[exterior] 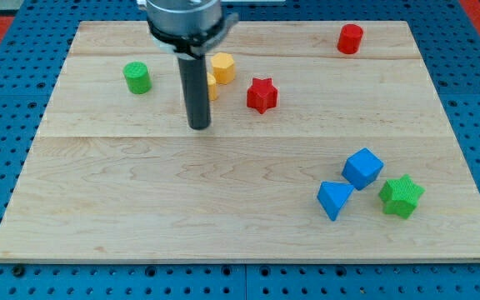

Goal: Push the green circle towards top left

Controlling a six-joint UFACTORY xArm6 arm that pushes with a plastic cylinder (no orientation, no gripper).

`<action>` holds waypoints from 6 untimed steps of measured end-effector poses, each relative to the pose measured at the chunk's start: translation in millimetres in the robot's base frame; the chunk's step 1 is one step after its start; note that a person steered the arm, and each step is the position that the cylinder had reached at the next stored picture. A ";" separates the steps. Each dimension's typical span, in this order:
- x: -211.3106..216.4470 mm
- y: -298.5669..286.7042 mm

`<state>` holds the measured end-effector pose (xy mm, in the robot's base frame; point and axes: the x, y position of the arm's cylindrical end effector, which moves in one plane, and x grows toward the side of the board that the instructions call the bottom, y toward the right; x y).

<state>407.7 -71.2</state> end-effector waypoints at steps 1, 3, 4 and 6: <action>-29.9 -21.9; -61.9 -81.9; -60.2 -107.2; -111.5 -121.6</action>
<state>296.1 -192.8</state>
